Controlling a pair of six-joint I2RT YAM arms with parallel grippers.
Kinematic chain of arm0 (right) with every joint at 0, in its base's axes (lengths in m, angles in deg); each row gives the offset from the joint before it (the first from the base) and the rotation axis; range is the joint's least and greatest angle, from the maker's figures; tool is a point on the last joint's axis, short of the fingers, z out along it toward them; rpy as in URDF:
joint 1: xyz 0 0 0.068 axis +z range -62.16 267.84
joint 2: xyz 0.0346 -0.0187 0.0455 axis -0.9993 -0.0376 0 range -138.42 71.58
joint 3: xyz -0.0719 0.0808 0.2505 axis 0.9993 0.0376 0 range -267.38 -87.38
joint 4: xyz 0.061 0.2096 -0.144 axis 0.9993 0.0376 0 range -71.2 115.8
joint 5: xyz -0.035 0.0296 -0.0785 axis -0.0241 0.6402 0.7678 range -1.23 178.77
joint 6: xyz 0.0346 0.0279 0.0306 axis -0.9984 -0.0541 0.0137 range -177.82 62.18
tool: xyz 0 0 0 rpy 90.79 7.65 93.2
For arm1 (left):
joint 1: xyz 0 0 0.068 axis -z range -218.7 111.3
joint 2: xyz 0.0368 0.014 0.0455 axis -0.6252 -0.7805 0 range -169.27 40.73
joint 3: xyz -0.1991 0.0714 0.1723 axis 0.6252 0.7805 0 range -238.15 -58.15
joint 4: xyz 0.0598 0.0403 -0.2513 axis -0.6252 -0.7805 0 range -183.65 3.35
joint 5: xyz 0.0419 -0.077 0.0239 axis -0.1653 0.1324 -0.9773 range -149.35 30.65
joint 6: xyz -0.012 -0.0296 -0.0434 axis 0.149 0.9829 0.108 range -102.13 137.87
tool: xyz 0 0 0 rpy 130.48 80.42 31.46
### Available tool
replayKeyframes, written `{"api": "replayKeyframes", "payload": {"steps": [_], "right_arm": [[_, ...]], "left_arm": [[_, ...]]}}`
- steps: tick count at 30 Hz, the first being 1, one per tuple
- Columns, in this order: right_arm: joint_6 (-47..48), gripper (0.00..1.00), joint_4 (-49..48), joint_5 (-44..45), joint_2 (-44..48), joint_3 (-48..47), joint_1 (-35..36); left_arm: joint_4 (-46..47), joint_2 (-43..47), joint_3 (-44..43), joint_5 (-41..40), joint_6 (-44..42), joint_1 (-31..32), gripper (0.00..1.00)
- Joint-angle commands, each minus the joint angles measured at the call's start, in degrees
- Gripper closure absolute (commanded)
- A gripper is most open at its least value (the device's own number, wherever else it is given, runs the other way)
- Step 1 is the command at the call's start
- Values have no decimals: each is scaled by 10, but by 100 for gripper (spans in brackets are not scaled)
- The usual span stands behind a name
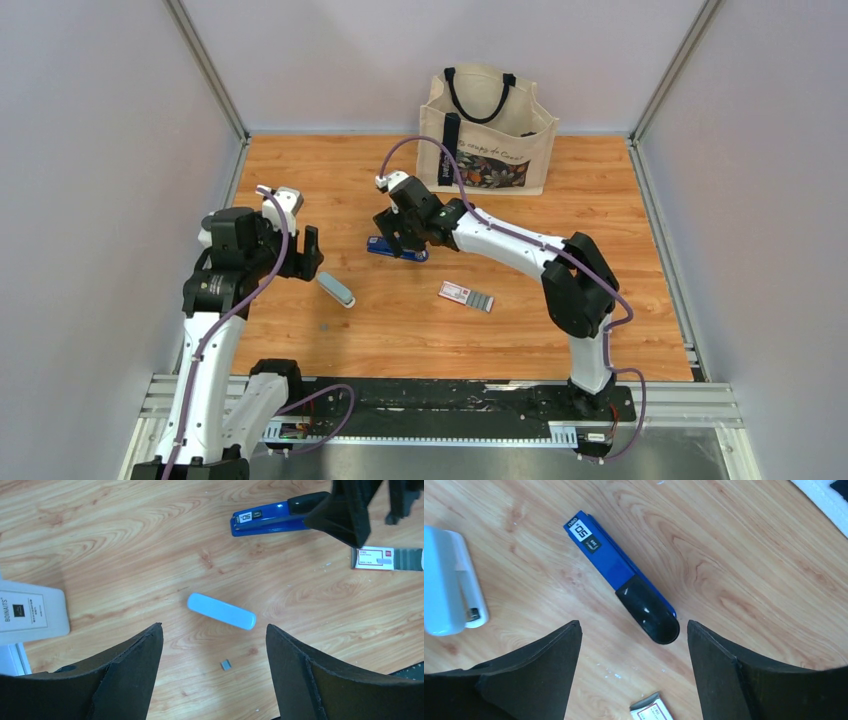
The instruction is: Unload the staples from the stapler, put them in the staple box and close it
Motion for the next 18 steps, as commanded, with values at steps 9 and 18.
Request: {"api": "replayKeyframes", "payload": {"steps": [9, 18], "right_arm": [[97, 19, 11, -37, -70, -59, -12], [106, 25, 16, -31, -92, -65, -21]], "left_arm": [[-15, 1, 13, 62, -62, -4, 16], [-14, 2, 19, 77, -65, -4, 15]]}}
